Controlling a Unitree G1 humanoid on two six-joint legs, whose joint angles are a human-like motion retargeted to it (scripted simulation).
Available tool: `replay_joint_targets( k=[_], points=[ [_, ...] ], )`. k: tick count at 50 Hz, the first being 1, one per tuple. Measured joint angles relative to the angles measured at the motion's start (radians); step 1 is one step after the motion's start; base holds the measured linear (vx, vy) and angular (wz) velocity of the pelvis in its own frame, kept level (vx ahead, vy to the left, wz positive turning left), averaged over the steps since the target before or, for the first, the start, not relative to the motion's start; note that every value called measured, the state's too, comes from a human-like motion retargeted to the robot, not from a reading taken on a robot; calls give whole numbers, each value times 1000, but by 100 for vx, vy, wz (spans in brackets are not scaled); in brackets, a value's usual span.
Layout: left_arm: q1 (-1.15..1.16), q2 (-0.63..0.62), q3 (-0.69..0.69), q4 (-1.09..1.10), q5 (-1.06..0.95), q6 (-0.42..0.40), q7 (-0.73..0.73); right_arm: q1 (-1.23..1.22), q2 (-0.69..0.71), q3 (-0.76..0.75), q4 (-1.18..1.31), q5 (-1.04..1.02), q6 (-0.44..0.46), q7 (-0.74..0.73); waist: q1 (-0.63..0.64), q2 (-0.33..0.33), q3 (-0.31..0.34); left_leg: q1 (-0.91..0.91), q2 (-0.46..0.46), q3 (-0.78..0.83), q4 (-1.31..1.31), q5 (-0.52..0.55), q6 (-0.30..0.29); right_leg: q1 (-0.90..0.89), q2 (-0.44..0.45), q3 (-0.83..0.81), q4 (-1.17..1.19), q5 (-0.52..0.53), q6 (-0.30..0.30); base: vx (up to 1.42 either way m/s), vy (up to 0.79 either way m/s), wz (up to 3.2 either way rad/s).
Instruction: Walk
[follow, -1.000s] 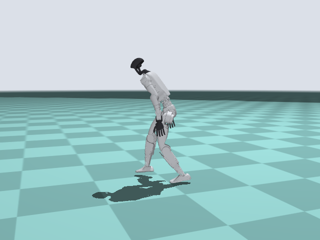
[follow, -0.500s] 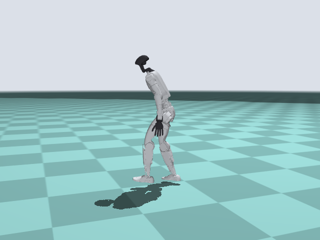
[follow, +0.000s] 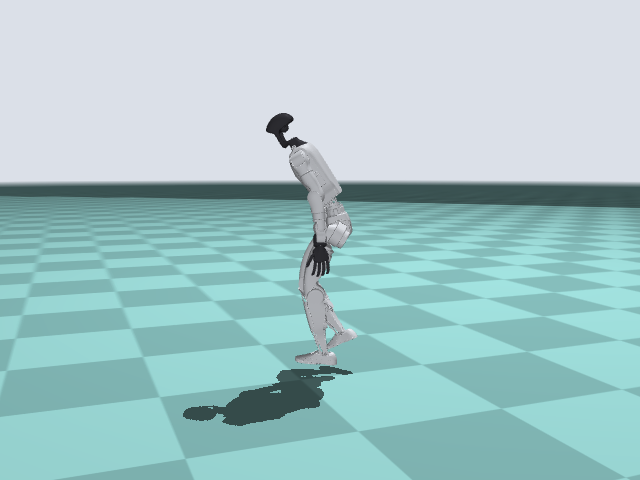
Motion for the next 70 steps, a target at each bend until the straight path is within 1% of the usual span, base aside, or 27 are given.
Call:
replay_joint_targets(
  k=[3,7,10,12,14,15,17,20,22,25,27,29,32,35,38,40,41,47,51,53,55,58,60,63,65,68,70],
  points=[
    [-5,-1,-4,-4,7,-18,11,-4,4,8,20,-5,-4,-9,-18,29,6,49,7,-27,-45,14,-26,-81,48,-20,-205,51,24,50,4,31],
    [0,2,-13,-20,42,-45,19,14,5,9,37,-12,-7,-11,-18,61,6,104,30,-33,-58,-6,-40,-134,121,-48,-513,227,92,50,3,17],
    [5,9,-14,-42,76,-61,24,33,2,2,38,-17,-12,-15,-6,72,7,135,41,-30,-22,-56,-38,-141,164,-70,-702,353,143,50,1,12],
    [3,14,-13,-60,91,-68,26,44,-3,-3,35,-22,-11,-19,3,77,11,152,46,-29,24,-92,-36,-142,179,-83,-764,426,160,51,-3,25],
    [6,15,-11,-77,97,-76,29,57,-7,-7,34,-27,-10,-26,9,81,4,153,49,-28,90,-124,-39,-158,182,-86,-758,476,165,53,-6,34],
    [5,16,-8,-85,98,-78,31,61,-10,-9,34,-29,-8,-29,13,86,3,156,54,-30,125,-136,-43,-159,184,-87,-748,504,164,55,-7,29],
    [6,14,-3,-98,91,-81,35,64,-16,-11,37,-32,-3,-33,26,99,6,155,65,-51,218,-136,-68,-152,196,-84,-696,512,140,55,-8,17],
    [15,11,3,-111,75,-79,40,61,-26,-9,47,-32,4,-35,46,119,18,133,83,-95,415,-60,-133,-129,217,-76,-583,438,71,55,-9,6],
    [24,13,2,-117,64,-73,41,53,-33,-5,51,-38,8,-36,56,124,26,93,108,-98,574,-18,-146,-105,215,-77,-507,320,17,53,-8,16],
    [34,19,-2,-116,56,-61,41,36,-41,5,54,-60,15,-37,74,114,34,17,145,-85,747,-12,-120,-56,197,-81,-420,133,-29,50,-6,25],
    [39,22,-3,-102,60,-53,40,26,-42,13,53,-79,16,-35,90,100,34,-29,155,-71,753,-69,-83,-20,176,-85,-388,55,-35,47,-3,21],
    [38,25,1,-75,68,-42,30,14,-39,16,50,-94,16,-29,105,82,36,-52,145,-57,669,-120,-54,22,150,-91,-373,14,-31,45,0,13],
    [49,23,5,-28,89,-29,8,9,-32,17,39,-100,8,-18,119,61,28,-47,107,-44,444,-145,-35,80,115,-97,-365,11,-14,40,5,6],
    [76,10,7,13,111,-17,-13,19,-28,6,18,-88,-1,-12,109,49,7,2,48,-54,219,-99,-31,111,94,-74,-348,68,24,34,11,13],
    [102,-1,4,39,128,-9,-25,33,-28,-17,-1,-65,-9,-14,86,52,-10,70,21,-58,118,-82,-9,106,82,-39,-331,133,51,31,14,19],
    [112,-7,5,51,140,-7,-31,45,-25,-33,-8,-48,-12,-18,68,59,-20,113,12,-70,87,-96,5,86,99,8,-361,129,72,31,13,29],
    [112,-8,7,56,144,-6,-34,49,-24,-41,-8,-40,-12,-17,61,64,-23,134,13,-77,73,-104,9,76,111,26,-395,149,82,33,11,29],
    [56,11,20,49,161,-20,-43,86,-12,-80,5,1,-11,-13,26,95,-58,233,21,-145,5,-147,4,43,209,119,-649,352,169,37,5,45],
    [-8,44,12,-5,172,-46,-36,129,-7,-89,16,14,-14,-6,4,96,-99,261,21,-201,36,-207,-14,41,263,151,-688,401,180,41,-9,69],
    [-47,62,5,-39,176,-61,-32,147,-10,-90,25,17,-14,3,-5,96,-117,280,18,-229,53,-236,-23,60,276,159,-690,382,180,42,-10,69],
    [-85,78,0,-77,178,-76,-26,160,-16,-91,38,19,-15,12,-13,92,-131,306,12,-254,69,-261,-32,91,278,158,-683,332,168,41,-11,65],
    [-133,98,0,-136,168,-98,-14,169,-25,-96,63,26,-15,20,-14,88,-144,344,13,-292,110,-294,-60,151,285,140,-675,214,117,41,-15,55],
    [-153,103,5,-171,154,-112,-5,169,-31,-100,83,32,-17,18,-8,91,-148,359,23,-307,162,-306,-88,196,296,127,-671,136,82,39,-16,44],
    [-158,96,17,-207,132,-127,8,157,-39,-106,111,43,-19,2,17,103,-148,347,53,-303,307,-277,-149,262,322,115,-668,44,38,37,-15,34],
    [-148,83,25,-217,119,-130,13,142,-42,-108,123,48,-20,-13,42,111,-147,313,84,-280,439,-263,-176,302,339,108,-661,-12,11,36,-13,29],
    [-115,55,33,-204,117,-120,13,105,-48,-105,126,44,-20,-38,91,118,-151,236,135,-232,608,-242,-186,354,354,103,-653,-81,-16,36,-10,24],
    [-82,33,34,-176,129,-103,6,74,-51,-104,116,39,-21,-56,126,117,-157,182,167,-197,662,-250,-169,386,353,103,-656,-115,-23,37,-8,19]
  ],
)
